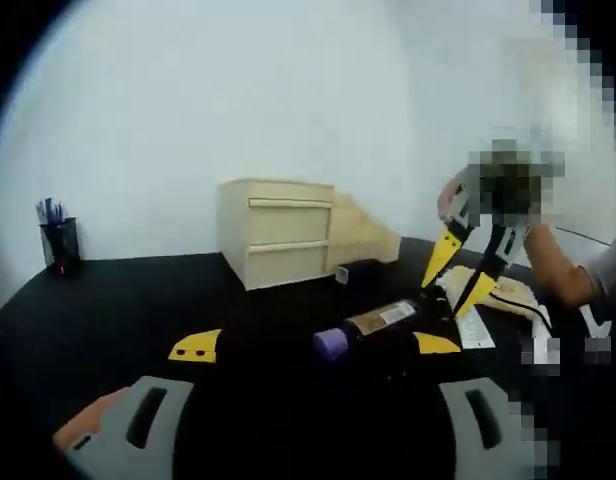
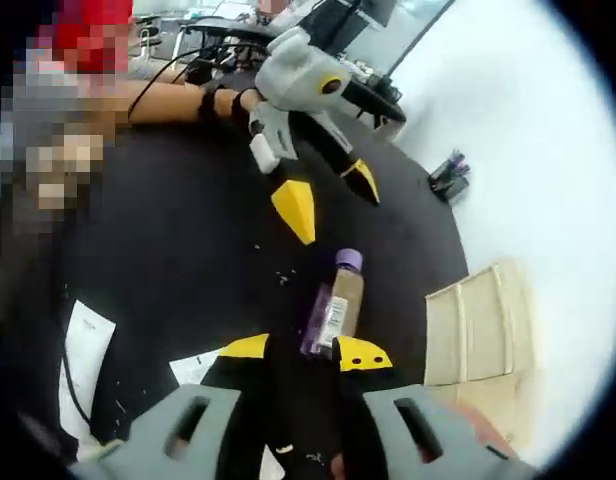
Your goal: Open the drawer, pick up the cosmetic bottles from the table one by one, place them into the drawer, release the gripper, close the drawer, and move the gripper away
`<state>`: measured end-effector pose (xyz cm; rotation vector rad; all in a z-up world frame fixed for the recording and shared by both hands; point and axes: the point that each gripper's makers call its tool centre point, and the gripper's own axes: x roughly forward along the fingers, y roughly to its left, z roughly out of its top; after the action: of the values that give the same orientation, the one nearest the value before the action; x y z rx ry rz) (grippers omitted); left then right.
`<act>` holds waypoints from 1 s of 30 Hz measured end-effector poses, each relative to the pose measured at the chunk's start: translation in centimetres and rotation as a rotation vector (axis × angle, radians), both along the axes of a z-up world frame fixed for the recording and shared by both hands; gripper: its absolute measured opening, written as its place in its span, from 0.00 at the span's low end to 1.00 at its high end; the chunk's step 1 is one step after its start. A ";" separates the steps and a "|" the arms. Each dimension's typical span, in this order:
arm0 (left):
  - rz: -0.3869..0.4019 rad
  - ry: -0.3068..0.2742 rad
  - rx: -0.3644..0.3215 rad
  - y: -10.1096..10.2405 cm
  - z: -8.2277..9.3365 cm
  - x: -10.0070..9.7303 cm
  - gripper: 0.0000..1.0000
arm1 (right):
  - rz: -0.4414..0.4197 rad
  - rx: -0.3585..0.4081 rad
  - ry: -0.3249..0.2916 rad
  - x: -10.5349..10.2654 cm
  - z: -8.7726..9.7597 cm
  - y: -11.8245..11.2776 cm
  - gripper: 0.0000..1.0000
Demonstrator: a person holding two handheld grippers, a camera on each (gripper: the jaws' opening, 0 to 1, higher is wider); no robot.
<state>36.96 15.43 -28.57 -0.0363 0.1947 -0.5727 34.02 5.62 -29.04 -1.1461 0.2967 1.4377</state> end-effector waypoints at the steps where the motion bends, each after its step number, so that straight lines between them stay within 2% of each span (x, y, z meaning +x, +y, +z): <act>1: 0.000 -0.018 -0.013 -0.1 0.5 -0.2 0.68 | 0.001 -0.004 0.001 0.1 0.0 0.1 0.20; 6: -0.002 -0.048 -0.040 0.0 1.5 -0.7 0.63 | -0.009 -0.028 -0.013 0.4 -1.0 0.4 0.20; 15: -0.014 -0.034 -0.016 -0.6 1.0 -0.7 0.61 | -0.055 -0.002 -0.070 1.9 -0.9 0.6 0.20; 22: -0.025 -0.016 0.012 -0.6 0.5 -0.6 0.58 | -0.090 -0.033 -0.107 3.1 -1.9 0.7 0.22; 30: -0.029 -0.007 0.023 -0.7 0.1 -0.6 0.58 | -0.122 0.029 -0.125 4.3 -0.9 1.0 0.21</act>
<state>36.33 14.68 -28.46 -0.0092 0.1952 -0.5995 38.29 6.60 -29.94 -1.1692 0.2530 1.2541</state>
